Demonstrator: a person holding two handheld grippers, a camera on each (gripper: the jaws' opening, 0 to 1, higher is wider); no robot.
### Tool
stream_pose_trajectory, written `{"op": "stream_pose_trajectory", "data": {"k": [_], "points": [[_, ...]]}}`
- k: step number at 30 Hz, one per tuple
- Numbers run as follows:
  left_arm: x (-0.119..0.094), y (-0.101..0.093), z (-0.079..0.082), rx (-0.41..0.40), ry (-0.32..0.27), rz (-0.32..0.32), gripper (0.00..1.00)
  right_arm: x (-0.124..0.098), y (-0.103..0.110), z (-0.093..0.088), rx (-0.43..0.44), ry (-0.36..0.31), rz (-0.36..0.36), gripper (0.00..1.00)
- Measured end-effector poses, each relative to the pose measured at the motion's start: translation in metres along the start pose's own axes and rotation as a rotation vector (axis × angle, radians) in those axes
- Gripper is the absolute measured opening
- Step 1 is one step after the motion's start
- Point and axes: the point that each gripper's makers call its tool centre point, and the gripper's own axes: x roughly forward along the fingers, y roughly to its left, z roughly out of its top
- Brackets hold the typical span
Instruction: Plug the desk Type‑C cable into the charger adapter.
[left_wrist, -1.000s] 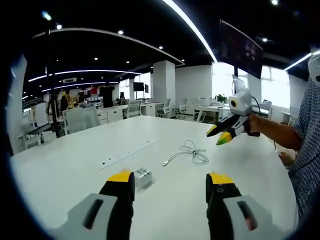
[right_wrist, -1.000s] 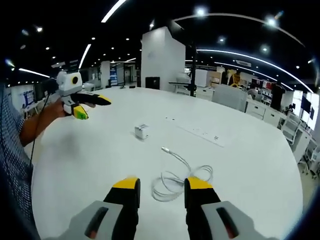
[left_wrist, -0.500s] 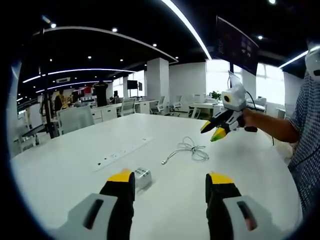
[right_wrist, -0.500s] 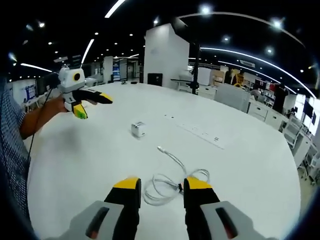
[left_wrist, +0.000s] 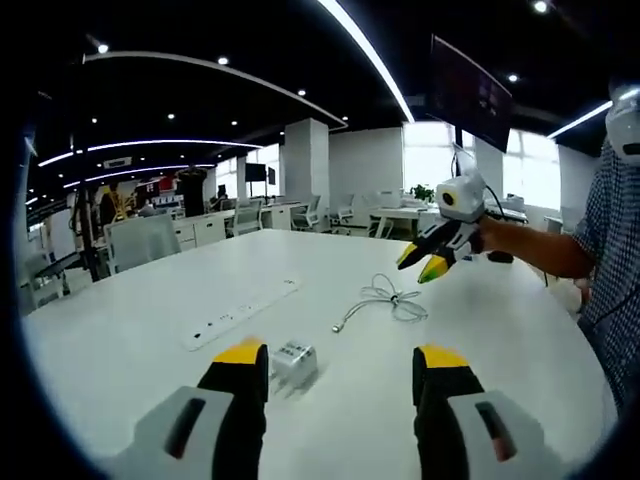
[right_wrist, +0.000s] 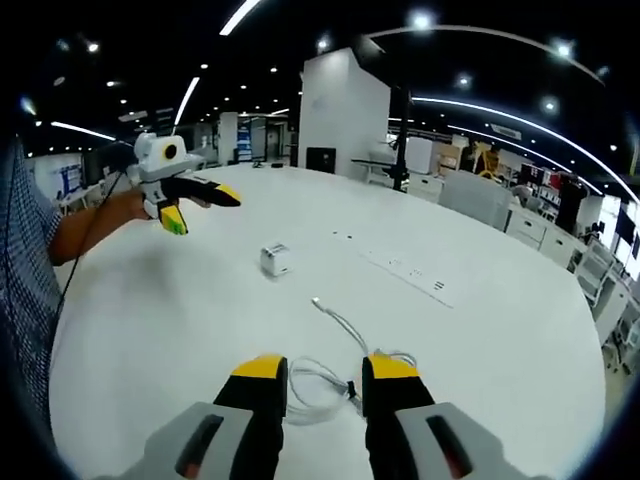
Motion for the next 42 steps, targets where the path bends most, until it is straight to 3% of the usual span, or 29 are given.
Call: {"op": "stream_pose_trajectory", "data": {"k": [9,18,34,42], "points": [[0.016,0.003,-0.006,0.0,-0.01,-0.073,0.58,0.015,-0.007,0.0,-0.017,0.005,0.038,0.32],[0.028,0.014,-0.013,-0.009,0.007,-0.086,0.55,0.026,-0.018,0.0,-0.017,0.015,0.06,0.31],[0.049,0.03,-0.021,-0.011,0.009,-0.172,0.55,0.047,-0.028,0.001,-0.07,0.04,0.13,0.29],[0.061,0.039,-0.028,0.002,0.031,-0.197,0.48,0.06,-0.032,0.004,-0.072,0.032,0.171,0.29]]}}
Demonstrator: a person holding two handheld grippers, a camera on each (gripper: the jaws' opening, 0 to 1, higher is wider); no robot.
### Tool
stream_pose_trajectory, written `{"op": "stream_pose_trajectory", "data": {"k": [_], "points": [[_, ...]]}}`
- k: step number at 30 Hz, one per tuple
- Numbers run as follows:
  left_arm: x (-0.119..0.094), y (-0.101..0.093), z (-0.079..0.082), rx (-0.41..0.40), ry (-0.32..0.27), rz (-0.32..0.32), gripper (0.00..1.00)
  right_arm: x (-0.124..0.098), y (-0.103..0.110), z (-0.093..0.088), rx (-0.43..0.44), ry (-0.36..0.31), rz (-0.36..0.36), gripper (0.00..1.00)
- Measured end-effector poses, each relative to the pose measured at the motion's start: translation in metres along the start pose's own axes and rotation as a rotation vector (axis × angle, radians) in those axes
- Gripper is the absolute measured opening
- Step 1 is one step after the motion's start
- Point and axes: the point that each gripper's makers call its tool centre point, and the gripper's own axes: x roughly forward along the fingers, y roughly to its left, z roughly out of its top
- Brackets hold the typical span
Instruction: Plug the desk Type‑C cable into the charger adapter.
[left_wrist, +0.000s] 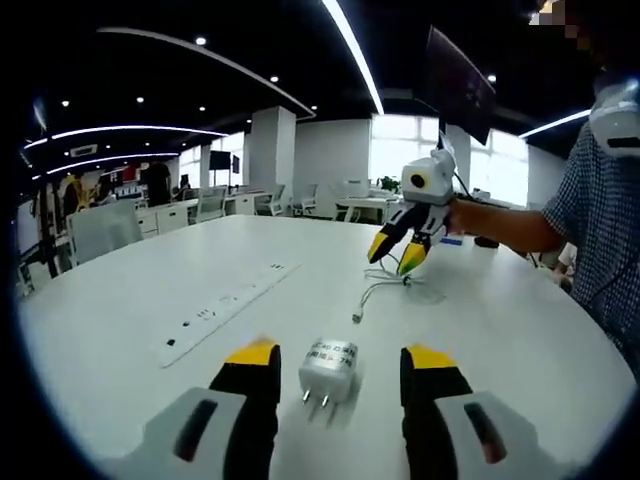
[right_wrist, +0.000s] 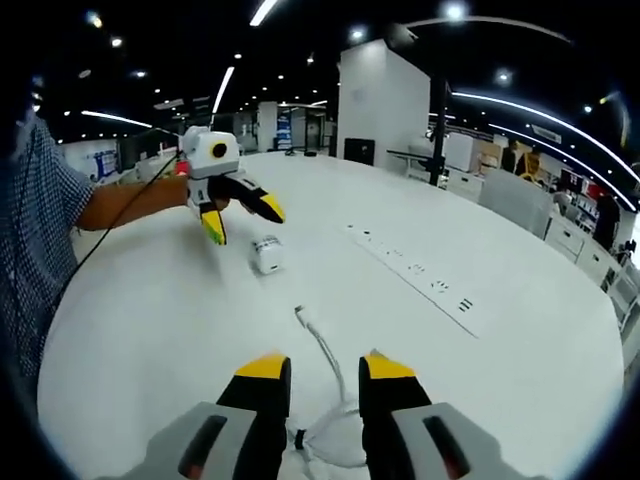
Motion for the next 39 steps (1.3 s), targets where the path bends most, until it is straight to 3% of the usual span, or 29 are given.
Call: {"op": "stream_pose_trajectory", "data": {"k": [9,20,26,33,39], "points": [[0.017,-0.002,-0.004,0.039,0.003,-0.076,0.43,0.01,-0.008,-0.004,-0.012,0.006,0.029,0.29],[0.029,0.007,-0.016,0.035,0.027,-0.11,0.38,0.019,-0.004,-0.001,-0.063,-0.01,0.112,0.27],[0.031,0.007,-0.017,0.054,0.042,-0.132,0.35,0.026,-0.011,0.001,-0.055,-0.01,0.153,0.24],[0.032,0.009,-0.024,0.069,0.08,-0.146,0.29,0.027,-0.01,0.01,-0.032,-0.062,0.213,0.23],[0.033,0.01,-0.027,0.097,0.103,-0.152,0.27,0.034,-0.008,0.01,-0.055,-0.046,0.23,0.22]]}}
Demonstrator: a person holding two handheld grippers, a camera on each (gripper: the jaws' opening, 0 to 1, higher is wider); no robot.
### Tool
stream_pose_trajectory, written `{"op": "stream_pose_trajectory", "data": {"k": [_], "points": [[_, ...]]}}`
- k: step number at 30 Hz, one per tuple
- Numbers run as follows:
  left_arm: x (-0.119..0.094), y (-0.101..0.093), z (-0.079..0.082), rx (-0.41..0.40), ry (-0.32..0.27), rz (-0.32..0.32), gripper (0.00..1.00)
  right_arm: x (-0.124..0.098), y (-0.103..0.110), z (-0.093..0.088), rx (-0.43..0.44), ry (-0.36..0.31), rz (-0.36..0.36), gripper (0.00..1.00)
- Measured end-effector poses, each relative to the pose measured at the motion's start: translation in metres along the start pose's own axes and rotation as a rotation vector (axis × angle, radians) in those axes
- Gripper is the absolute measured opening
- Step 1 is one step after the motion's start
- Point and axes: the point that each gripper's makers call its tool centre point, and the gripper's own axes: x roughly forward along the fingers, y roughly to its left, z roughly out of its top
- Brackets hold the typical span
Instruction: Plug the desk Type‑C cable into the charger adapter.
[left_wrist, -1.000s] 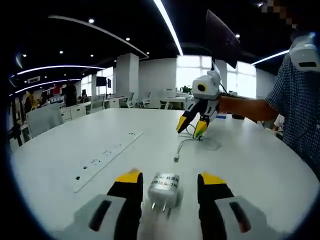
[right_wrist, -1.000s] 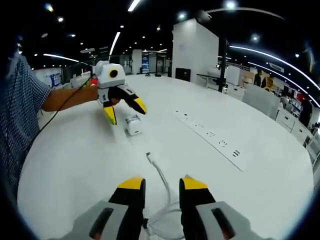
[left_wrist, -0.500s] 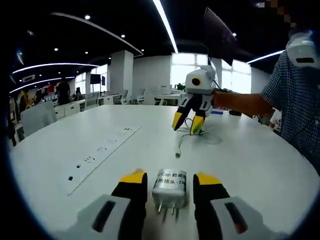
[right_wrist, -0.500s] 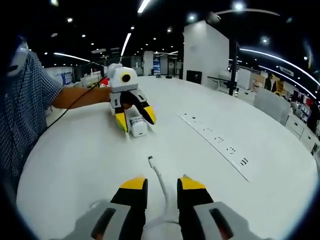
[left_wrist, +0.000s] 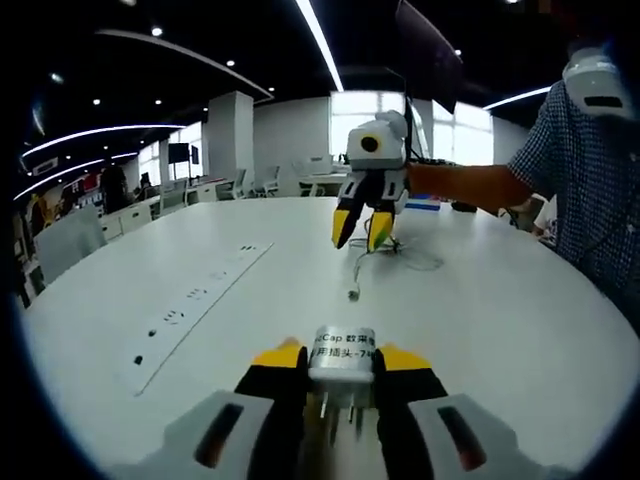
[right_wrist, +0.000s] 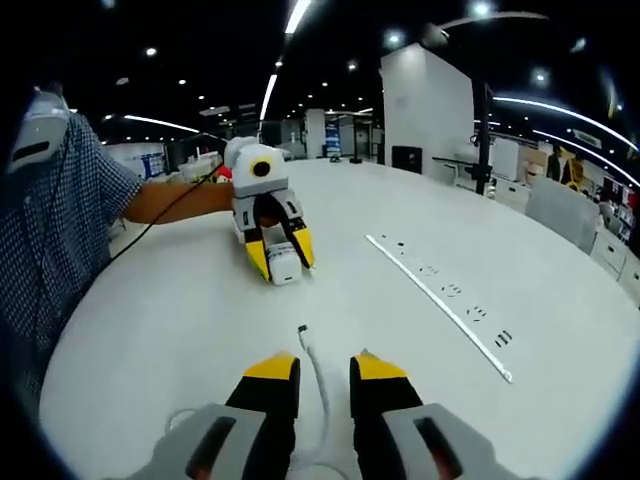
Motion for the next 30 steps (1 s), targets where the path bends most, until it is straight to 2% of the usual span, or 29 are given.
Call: {"op": "stream_pose_trajectory", "data": {"k": [6,10,16,17,18,24,30], "points": [[0.0,-0.002,-0.001,0.003,0.009,-0.015,0.27,0.004,-0.002,-0.003,-0.031,0.019,-0.005,0.18],[0.0,-0.002,-0.002,-0.001,0.021,-0.015,0.27,0.007,0.002,0.001,-0.045,0.019,0.025,0.18],[-0.001,-0.003,-0.003,0.015,0.042,-0.017,0.27,0.018,0.007,-0.009,-0.126,0.108,0.072,0.16],[-0.001,-0.003,-0.003,0.015,0.043,-0.016,0.27,0.02,0.005,-0.013,-0.172,0.141,0.062,0.15],[-0.001,-0.004,-0.003,0.015,0.041,-0.017,0.27,0.022,0.006,-0.014,-0.177,0.151,0.058,0.15],[0.001,-0.01,0.001,0.008,0.02,-0.013,0.27,0.03,0.01,-0.011,-0.161,0.128,0.091,0.13],[0.0,-0.011,0.001,0.007,0.031,-0.015,0.27,0.03,0.009,-0.011,-0.121,0.116,0.112,0.12]]}}
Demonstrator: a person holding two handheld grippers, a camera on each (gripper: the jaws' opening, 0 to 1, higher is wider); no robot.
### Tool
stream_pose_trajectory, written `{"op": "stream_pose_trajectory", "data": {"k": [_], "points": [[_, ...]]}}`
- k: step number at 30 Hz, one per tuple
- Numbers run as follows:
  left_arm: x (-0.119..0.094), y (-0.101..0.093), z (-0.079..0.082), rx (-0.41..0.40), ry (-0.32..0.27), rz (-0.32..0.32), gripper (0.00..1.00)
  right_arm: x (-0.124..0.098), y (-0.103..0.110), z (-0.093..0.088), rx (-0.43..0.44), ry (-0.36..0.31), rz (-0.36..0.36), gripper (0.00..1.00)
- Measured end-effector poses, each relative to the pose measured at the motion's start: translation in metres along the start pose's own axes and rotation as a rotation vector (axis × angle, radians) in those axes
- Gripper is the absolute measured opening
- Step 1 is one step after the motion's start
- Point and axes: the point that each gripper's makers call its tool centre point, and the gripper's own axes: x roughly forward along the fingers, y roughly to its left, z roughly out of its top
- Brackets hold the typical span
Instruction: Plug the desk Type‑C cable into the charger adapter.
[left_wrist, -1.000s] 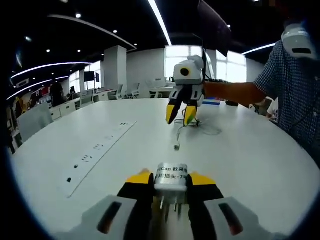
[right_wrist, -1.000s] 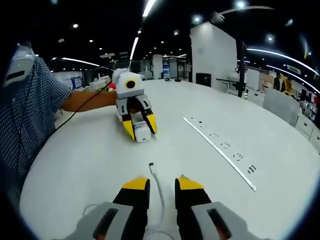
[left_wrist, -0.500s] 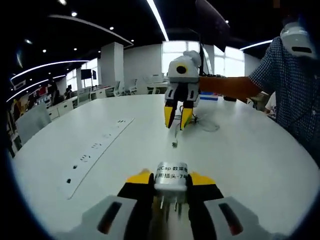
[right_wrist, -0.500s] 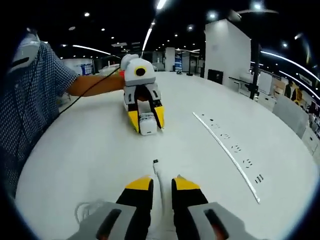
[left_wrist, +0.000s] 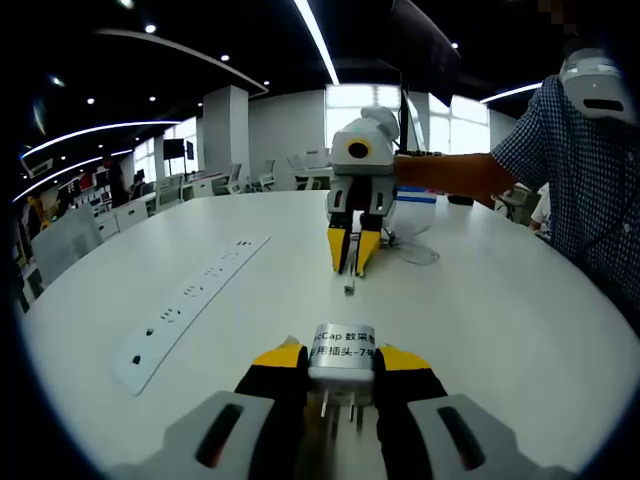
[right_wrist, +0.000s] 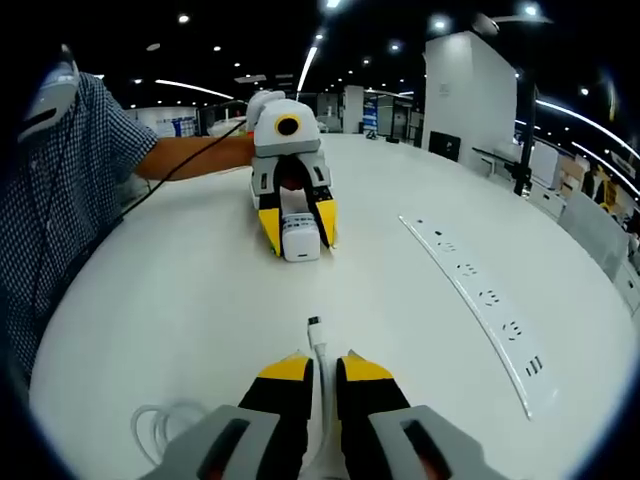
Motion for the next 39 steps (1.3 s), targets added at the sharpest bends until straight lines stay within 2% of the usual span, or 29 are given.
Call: {"op": "stream_pose_trajectory", "data": {"k": [14,23,29,36,39], "points": [[0.0,-0.006,0.003,-0.004,-0.008,0.003,0.27,0.0,-0.002,0.001,0.017,-0.028,0.013,0.06],[0.004,-0.009,0.006,-0.001,-0.018,0.003,0.27,-0.001,-0.003,0.0,0.031,-0.036,0.016,0.05],[0.007,-0.007,0.007,0.02,-0.029,-0.002,0.27,0.002,-0.002,0.002,0.097,-0.065,0.041,0.05],[0.006,-0.005,0.006,0.045,-0.026,-0.011,0.26,0.001,-0.008,0.003,0.157,-0.065,0.046,0.04],[0.005,-0.003,0.005,0.05,-0.028,-0.009,0.26,-0.001,-0.004,0.013,0.186,-0.094,0.063,0.04]]}}
